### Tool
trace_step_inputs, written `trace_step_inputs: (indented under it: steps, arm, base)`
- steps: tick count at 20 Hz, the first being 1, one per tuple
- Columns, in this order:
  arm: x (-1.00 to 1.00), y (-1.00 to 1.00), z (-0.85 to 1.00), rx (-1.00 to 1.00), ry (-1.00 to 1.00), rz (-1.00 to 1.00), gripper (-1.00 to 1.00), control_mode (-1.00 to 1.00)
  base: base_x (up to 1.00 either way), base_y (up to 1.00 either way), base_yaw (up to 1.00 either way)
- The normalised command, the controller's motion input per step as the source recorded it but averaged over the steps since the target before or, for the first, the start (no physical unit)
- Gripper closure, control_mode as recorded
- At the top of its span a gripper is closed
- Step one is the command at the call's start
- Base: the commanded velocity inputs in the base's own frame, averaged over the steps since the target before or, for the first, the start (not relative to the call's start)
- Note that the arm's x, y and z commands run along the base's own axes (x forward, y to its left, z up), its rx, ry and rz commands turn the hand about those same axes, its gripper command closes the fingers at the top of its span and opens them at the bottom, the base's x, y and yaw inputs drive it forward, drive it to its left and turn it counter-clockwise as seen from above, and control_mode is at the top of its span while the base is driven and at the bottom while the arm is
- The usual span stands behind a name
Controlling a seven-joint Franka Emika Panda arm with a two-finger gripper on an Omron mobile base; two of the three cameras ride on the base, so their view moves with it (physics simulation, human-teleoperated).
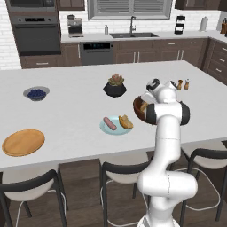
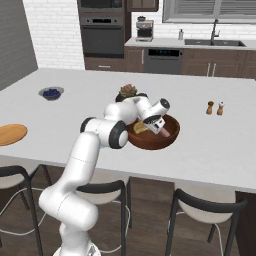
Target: Place one bun and one sausage from the bowl on each plate.
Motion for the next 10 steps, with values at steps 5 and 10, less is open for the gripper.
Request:
trace_step_inputs:
  steps: [5, 10]
  arm:
    - [0.0, 0.0, 0.0, 0.0, 0.0, 0.0, -1.0, -1.0]
    - [0.0, 0.0, 0.0, 0.0, 0.0, 0.0, 1.0, -1.0]
  base:
    - [0.0, 0.0, 0.0]
    - [0.0, 0.0, 0.0]
